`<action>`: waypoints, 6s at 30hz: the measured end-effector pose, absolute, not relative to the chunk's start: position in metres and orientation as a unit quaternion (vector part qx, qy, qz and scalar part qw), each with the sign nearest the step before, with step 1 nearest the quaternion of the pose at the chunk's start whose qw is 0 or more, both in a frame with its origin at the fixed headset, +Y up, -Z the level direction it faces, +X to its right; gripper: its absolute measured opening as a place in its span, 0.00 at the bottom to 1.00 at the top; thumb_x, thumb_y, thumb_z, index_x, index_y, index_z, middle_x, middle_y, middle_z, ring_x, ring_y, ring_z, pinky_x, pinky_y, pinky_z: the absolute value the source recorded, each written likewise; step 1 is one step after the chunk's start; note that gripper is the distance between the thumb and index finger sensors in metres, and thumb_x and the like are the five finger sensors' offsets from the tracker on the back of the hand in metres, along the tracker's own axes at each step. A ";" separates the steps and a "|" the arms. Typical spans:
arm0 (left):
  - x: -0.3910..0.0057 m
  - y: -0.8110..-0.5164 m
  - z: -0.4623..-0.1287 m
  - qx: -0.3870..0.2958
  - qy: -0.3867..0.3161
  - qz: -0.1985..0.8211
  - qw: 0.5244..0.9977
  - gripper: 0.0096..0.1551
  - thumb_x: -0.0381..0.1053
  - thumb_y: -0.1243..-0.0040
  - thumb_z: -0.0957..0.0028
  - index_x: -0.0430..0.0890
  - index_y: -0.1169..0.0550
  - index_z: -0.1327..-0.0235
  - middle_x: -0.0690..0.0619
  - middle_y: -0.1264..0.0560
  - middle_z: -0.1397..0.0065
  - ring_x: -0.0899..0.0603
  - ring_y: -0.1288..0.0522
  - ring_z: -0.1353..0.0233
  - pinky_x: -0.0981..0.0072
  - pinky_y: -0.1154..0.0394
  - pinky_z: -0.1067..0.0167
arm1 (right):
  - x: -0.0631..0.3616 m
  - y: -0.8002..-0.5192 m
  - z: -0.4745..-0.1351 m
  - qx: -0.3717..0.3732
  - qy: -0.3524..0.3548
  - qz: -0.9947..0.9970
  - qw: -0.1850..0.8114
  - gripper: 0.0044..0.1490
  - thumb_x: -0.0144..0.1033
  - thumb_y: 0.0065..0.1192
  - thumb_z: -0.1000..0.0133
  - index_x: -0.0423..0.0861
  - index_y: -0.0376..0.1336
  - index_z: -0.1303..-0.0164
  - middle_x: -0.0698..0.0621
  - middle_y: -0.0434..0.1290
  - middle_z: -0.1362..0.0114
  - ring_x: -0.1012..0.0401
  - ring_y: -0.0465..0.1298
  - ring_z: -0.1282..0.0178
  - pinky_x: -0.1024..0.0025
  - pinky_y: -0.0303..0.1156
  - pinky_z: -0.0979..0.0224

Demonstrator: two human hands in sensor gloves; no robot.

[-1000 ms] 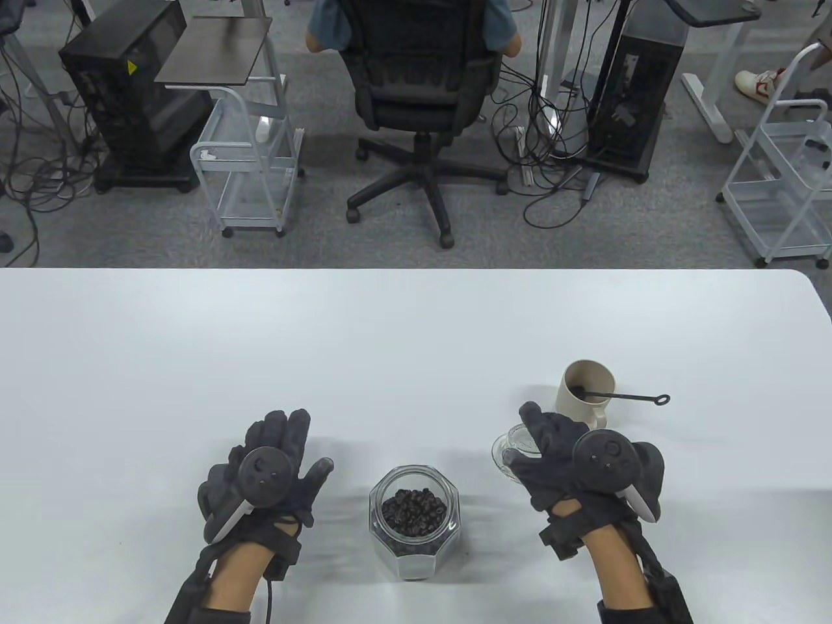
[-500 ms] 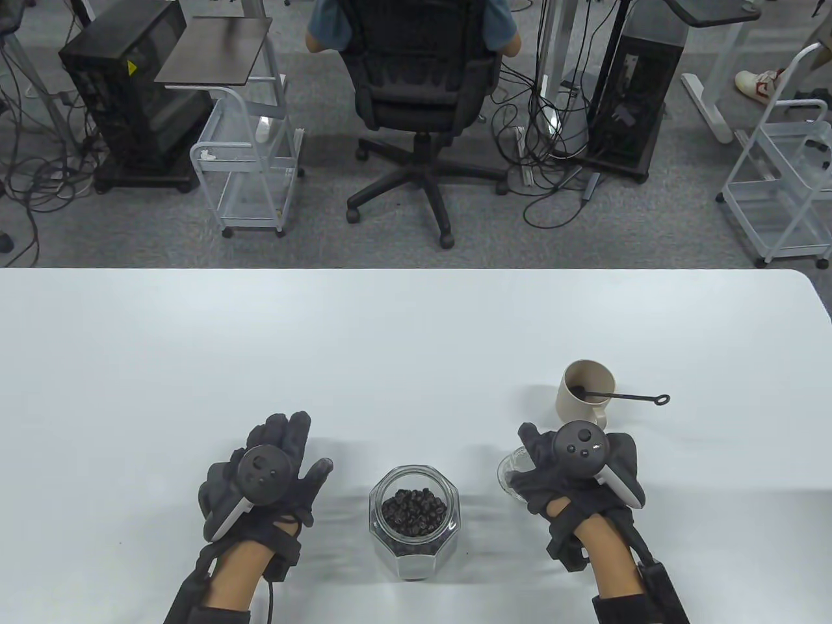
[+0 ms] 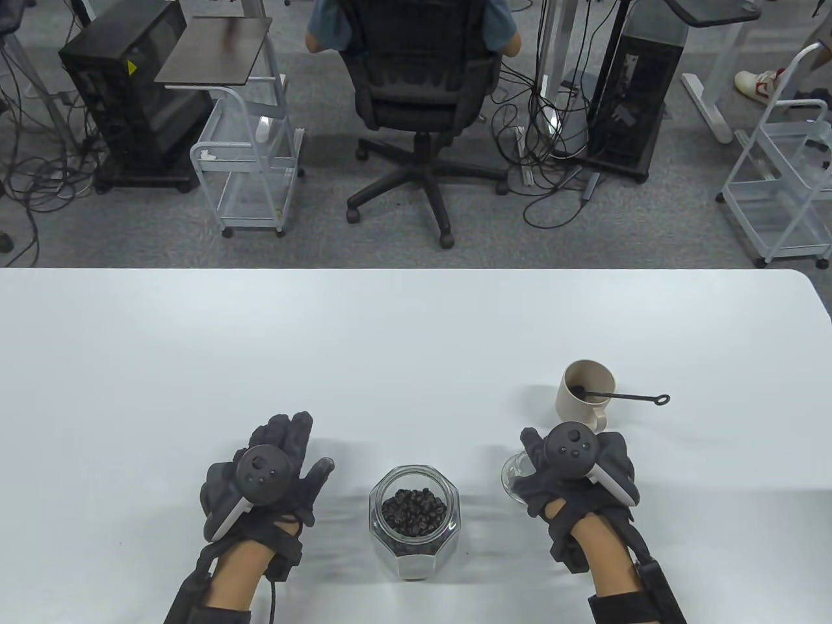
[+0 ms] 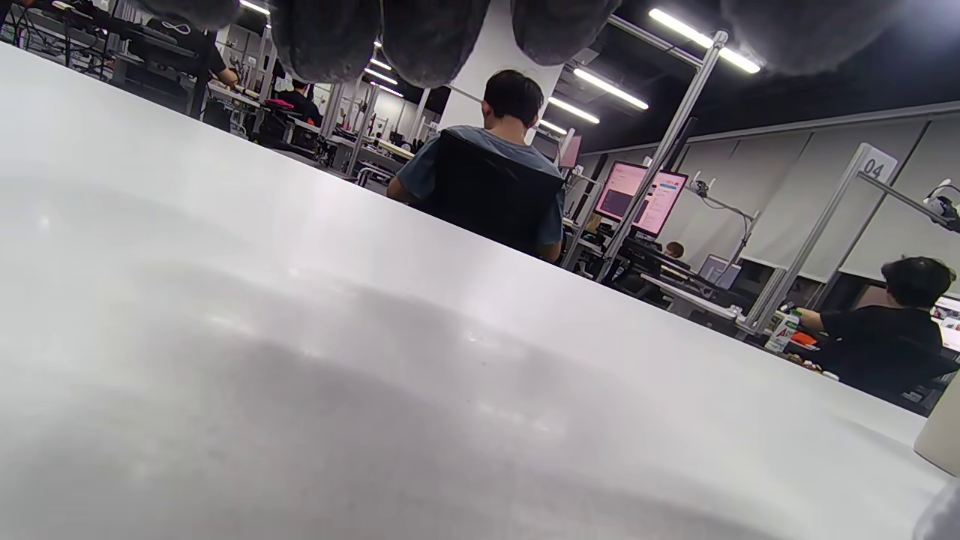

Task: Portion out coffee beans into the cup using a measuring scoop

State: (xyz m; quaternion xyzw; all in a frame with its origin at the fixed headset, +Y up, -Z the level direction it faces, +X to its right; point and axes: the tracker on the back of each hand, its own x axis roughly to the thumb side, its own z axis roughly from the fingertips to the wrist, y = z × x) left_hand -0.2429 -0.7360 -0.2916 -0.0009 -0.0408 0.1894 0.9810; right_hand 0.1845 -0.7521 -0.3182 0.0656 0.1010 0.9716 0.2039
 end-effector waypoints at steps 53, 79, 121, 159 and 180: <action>-0.250 -0.741 -0.293 -0.009 -0.040 0.230 0.972 0.50 0.75 0.55 0.52 0.53 0.44 0.19 0.40 0.44 0.15 0.25 0.42 0.17 0.23 0.45 0.31 | 0.284 -0.726 -0.305 -0.227 -0.046 0.918 0.323 0.42 0.45 0.73 0.49 0.38 0.63 0.30 0.31 0.68 0.31 0.30 0.76 0.38 0.39 0.73 0.44; -0.251 -0.745 -0.296 -0.029 -0.036 0.223 0.974 0.50 0.75 0.55 0.52 0.53 0.44 0.19 0.40 0.43 0.15 0.24 0.42 0.18 0.24 0.44 0.31 | 0.288 -0.762 -0.339 -0.255 -0.080 0.871 0.413 0.30 0.38 0.76 0.51 0.41 0.71 0.39 0.33 0.72 0.33 0.34 0.81 0.43 0.44 0.77 0.48; -0.251 -0.741 -0.295 -0.031 -0.041 0.239 0.970 0.50 0.75 0.55 0.52 0.53 0.44 0.19 0.40 0.42 0.15 0.24 0.41 0.18 0.24 0.44 0.31 | 0.137 -0.732 -0.325 0.005 -0.058 0.863 0.502 0.29 0.32 0.79 0.54 0.40 0.73 0.42 0.33 0.76 0.37 0.38 0.87 0.46 0.48 0.83 0.48; -0.247 -0.743 -0.293 -0.032 -0.052 0.236 0.970 0.49 0.75 0.55 0.52 0.53 0.44 0.19 0.40 0.41 0.16 0.24 0.40 0.19 0.24 0.44 0.31 | 0.118 -0.760 -0.321 0.023 0.014 0.906 0.422 0.32 0.33 0.78 0.53 0.39 0.71 0.38 0.32 0.74 0.35 0.38 0.85 0.44 0.50 0.81 0.47; -0.246 -0.741 -0.291 -0.020 -0.051 0.238 0.970 0.49 0.75 0.55 0.52 0.53 0.44 0.19 0.40 0.41 0.16 0.24 0.40 0.18 0.24 0.44 0.31 | 0.164 -0.739 -0.305 -0.020 -0.028 0.852 0.523 0.41 0.44 0.76 0.51 0.38 0.64 0.31 0.30 0.68 0.31 0.33 0.80 0.40 0.46 0.78 0.45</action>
